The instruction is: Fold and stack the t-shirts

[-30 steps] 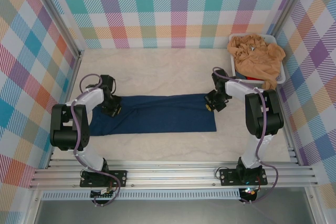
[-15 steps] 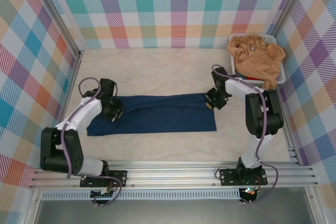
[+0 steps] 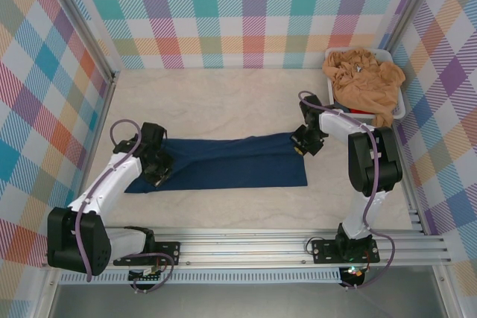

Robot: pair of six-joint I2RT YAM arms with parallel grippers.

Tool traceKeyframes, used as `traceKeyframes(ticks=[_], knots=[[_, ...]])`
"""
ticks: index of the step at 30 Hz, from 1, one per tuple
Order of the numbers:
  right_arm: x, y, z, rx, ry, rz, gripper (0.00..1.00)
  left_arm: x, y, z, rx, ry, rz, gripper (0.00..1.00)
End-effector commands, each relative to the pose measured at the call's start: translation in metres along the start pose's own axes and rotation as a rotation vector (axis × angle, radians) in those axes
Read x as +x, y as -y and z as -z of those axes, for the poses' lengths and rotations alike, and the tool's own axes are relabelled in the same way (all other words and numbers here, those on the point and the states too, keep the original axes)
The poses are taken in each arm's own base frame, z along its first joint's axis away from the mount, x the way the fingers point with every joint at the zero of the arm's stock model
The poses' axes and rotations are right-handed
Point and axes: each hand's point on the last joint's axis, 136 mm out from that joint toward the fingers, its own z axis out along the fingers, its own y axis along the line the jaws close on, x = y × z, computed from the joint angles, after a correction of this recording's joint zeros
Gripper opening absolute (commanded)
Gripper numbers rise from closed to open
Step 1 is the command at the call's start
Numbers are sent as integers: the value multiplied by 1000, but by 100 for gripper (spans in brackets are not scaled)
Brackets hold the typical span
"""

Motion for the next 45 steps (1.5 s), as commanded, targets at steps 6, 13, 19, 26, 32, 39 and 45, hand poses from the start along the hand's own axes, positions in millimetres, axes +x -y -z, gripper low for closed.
traceKeyframes(ticks=[6,13,19,26,32,39,45], knots=[[1,7,5,28,18,30,1,20,-7,-23,-58,-69,-51,14],[3,11,31,18,70,5,34,-6,22,18,-3,34,-93,45],[-15,-34,47,-133,118,57,26,-71,76,21,69,104,-76,39],[-18,-70,14,-182,25,41,20,-134,116,-47,36,66,-63,20],[-18,-46,-26,-60,-11,3,21,-167,62,-80,-60,61,46,15],[-13,-5,-39,68,-29,-47,26,-197,24,-91,-66,68,93,15],[-18,-20,-27,25,1,46,29,-213,44,-74,18,88,83,23]])
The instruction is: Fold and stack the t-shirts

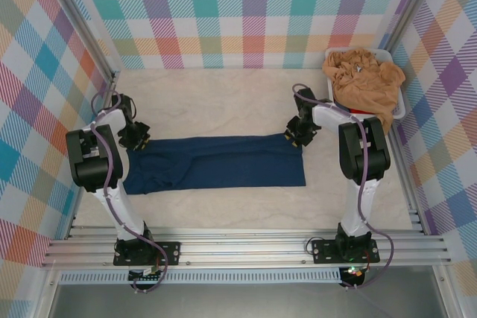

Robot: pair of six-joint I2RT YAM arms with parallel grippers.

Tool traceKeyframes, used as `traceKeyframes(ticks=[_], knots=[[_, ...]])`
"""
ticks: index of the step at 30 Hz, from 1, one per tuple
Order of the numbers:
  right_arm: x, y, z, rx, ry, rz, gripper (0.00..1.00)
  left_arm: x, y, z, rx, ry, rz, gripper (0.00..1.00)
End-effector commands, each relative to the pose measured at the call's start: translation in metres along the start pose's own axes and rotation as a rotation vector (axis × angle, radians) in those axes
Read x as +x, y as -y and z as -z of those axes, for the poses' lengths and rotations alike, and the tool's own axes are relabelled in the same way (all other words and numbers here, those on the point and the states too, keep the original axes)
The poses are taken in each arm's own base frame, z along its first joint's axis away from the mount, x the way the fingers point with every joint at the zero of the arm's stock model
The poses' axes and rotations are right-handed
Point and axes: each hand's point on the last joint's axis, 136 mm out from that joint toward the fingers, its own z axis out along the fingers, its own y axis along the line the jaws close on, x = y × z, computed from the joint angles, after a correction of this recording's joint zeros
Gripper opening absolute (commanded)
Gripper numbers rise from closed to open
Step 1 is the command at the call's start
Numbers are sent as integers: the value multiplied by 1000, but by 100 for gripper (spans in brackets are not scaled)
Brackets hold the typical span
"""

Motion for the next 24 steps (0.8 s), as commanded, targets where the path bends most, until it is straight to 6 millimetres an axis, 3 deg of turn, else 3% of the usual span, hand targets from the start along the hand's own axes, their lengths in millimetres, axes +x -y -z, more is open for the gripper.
traceKeyframes(ticks=[1,4,7,10,15,17,20,22,24], knots=[[3,21,2,93,8,60,30,-19,16,23,69,67,-15,30],[-1,4,20,46,47,133,33,-23,27,61,117,142,-18,46],[0,-5,34,30,72,183,33,-27,8,87,70,211,11,48],[5,-8,39,14,77,212,34,-36,-11,81,112,205,81,46],[15,-6,32,-9,46,230,34,-29,-12,48,154,53,41,42],[18,-6,33,-15,41,245,35,-18,-19,48,137,24,48,39],[21,-11,45,-35,70,312,36,8,-39,69,85,27,62,35],[26,-15,54,-38,86,365,37,42,-64,81,-32,2,60,42],[34,-18,60,-49,88,408,38,81,-76,79,-85,-33,44,46]])
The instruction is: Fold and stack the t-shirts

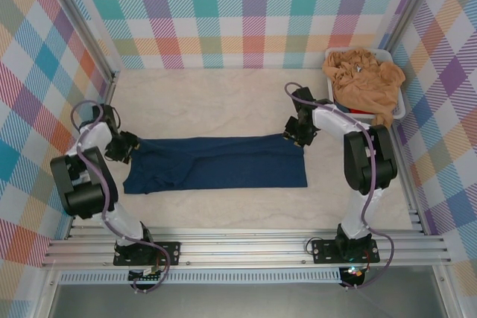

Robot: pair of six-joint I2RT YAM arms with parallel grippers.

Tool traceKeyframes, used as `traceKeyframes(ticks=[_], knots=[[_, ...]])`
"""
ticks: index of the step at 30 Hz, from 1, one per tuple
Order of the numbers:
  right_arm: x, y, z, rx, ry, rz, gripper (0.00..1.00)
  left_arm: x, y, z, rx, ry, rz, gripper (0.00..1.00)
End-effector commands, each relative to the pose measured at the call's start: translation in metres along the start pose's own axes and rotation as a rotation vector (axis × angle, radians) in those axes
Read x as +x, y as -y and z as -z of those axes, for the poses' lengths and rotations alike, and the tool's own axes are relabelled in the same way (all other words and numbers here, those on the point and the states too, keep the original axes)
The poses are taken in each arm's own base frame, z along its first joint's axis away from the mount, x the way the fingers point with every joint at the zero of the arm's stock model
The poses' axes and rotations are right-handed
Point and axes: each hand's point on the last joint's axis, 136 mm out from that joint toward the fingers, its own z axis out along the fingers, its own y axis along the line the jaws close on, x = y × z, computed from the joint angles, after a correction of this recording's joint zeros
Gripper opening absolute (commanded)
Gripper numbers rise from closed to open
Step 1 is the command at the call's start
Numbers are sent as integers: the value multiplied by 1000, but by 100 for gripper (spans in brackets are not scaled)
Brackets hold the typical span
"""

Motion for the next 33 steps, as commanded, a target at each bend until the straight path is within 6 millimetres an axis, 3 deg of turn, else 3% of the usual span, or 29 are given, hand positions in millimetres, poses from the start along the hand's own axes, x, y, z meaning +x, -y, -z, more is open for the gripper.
traceKeyframes(ticks=[1,3,6,9,13,16,17,22,28,30,33], knots=[[10,-17,26,-49,36,124,38,65,-25,15,-79,-65,-13,47],[20,-30,32,-88,32,181,40,95,-31,13,-70,-98,-4,49],[46,-71,38,-250,-9,312,43,103,-40,33,-34,1,9,51],[95,-124,40,-475,-140,405,43,101,-48,43,-9,50,25,53],[159,-171,36,-577,-258,470,42,119,-36,35,48,-65,65,54],[170,-166,23,-551,-255,432,39,140,-24,33,66,-129,88,55],[168,-162,21,-544,-245,412,39,138,-24,34,64,-116,91,56],[154,-142,26,-500,-182,386,39,93,-29,46,33,7,28,53],[157,-135,22,-482,-202,356,39,108,-30,30,35,-86,77,57],[156,-133,23,-477,-192,356,38,91,-28,39,37,4,38,56],[153,-131,26,-473,-175,371,38,50,-14,51,27,169,-146,49]])
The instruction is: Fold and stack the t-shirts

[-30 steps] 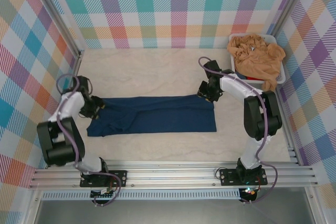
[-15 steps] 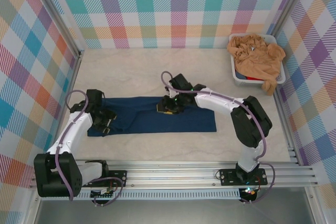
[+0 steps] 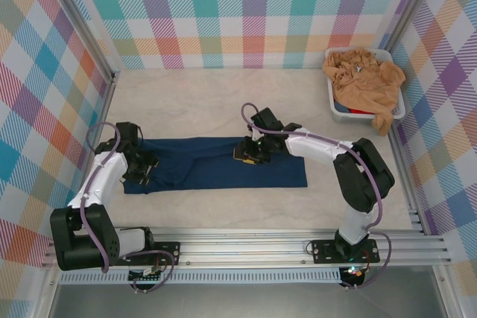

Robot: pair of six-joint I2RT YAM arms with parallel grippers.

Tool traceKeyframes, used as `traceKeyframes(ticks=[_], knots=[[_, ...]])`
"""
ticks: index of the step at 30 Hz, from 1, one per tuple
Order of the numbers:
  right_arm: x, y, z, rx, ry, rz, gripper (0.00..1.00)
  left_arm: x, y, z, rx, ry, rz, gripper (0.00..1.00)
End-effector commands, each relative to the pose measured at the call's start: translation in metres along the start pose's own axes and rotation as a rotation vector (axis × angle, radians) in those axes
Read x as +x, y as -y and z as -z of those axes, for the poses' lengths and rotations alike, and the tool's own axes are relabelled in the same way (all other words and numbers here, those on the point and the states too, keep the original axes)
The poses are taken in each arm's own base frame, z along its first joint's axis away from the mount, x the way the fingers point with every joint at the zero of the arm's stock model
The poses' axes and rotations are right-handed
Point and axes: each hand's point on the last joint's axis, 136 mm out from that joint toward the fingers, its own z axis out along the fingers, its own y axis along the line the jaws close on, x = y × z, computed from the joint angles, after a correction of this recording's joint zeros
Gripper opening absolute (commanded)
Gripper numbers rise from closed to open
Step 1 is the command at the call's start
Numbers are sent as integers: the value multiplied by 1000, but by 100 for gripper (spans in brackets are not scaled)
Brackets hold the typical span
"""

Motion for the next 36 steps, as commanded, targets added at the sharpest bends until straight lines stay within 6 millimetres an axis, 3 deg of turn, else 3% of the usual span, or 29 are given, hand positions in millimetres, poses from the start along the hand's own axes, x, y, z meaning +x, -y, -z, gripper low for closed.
traceKeyframes(ticks=[1,5,10,12,17,21,31,36], knots=[[-2,-7,11,-14,30,21,38,-49,19,14,7,175,-194,49],[-3,-1,16,-10,33,20,38,-80,41,-5,108,132,-355,48],[-3,11,22,-6,40,-5,38,-80,49,-33,133,72,-613,46],[-5,16,24,-1,44,-15,38,-82,43,-42,139,46,-628,44],[-10,24,29,8,55,-38,38,-82,50,-54,172,24,-660,38],[-14,27,30,7,60,-51,38,-86,46,-65,107,-44,-660,29],[-20,29,28,5,71,-72,37,-85,25,-64,-3,-75,-608,38],[-21,27,28,-3,74,-72,36,-80,31,-70,47,-87,-560,35]])
